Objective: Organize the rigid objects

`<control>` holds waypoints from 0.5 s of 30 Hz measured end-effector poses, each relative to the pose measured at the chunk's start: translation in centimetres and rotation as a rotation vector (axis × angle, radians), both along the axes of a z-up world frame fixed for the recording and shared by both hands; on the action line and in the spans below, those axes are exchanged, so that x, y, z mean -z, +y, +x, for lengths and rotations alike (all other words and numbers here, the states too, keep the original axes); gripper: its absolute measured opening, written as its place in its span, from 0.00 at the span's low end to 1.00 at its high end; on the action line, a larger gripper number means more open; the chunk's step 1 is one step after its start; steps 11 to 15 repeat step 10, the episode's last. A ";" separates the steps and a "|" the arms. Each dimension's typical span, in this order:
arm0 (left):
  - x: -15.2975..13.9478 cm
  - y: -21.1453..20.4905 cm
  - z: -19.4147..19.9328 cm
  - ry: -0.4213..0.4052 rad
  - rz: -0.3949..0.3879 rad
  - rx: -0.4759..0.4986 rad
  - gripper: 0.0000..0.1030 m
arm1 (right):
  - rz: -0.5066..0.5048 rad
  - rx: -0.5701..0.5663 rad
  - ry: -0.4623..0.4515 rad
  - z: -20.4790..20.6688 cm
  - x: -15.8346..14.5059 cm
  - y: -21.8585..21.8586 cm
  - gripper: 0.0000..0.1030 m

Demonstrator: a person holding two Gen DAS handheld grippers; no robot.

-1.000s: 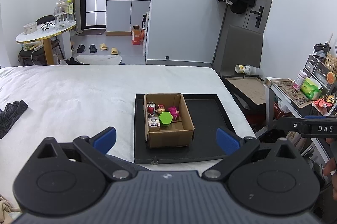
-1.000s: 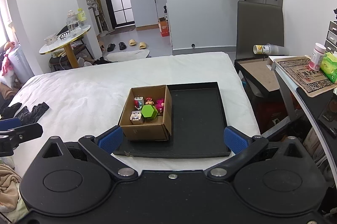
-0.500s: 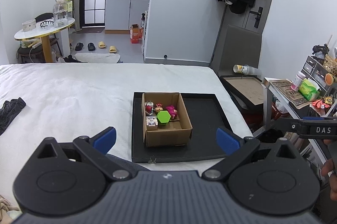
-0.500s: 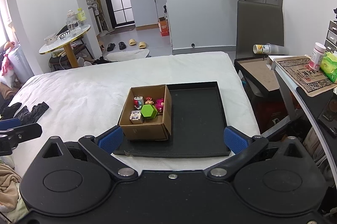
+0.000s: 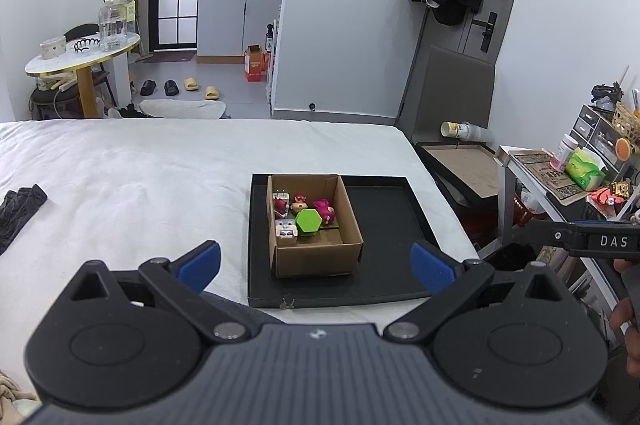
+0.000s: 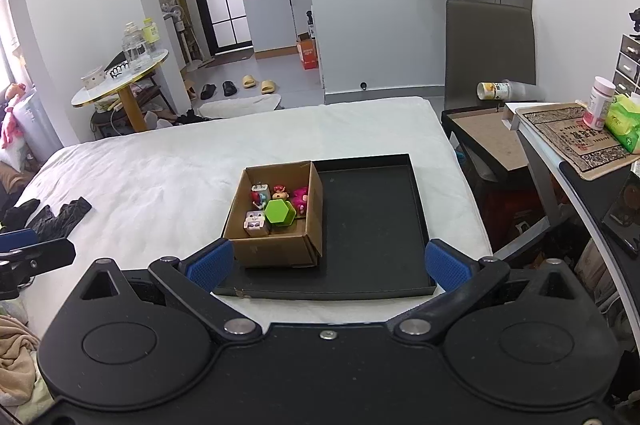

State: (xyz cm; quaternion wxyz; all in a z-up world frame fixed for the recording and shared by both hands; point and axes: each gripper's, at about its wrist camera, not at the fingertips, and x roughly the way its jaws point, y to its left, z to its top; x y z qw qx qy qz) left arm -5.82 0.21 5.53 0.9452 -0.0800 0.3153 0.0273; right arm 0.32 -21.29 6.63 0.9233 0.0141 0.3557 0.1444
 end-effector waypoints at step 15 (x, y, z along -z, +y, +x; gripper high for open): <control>0.0 0.0 0.1 0.007 0.002 0.000 0.98 | -0.001 -0.004 0.004 0.2 0.2 0.1 1.00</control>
